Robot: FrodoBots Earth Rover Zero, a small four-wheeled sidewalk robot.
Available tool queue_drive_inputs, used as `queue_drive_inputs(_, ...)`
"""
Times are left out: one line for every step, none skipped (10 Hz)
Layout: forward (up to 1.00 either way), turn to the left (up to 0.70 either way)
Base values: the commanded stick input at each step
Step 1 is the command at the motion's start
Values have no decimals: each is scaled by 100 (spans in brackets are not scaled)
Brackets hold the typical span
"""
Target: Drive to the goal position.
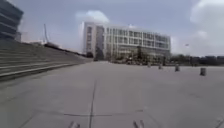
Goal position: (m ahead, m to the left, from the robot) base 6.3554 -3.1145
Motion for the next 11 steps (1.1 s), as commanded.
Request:
queue_drive_inputs(85, -27)
queue_drive_inputs(85, -27)
queue_drive_inputs(85, -27)
queue_drive_inputs(85, -27)
queue_drive_inputs(85, -27)
queue_drive_inputs(85, -27)
queue_drive_inputs(85, -27)
queue_drive_inputs(85, -27)
queue_drive_inputs(85, -27)
queue_drive_inputs(85, -27)
queue_drive_inputs(85, -27)
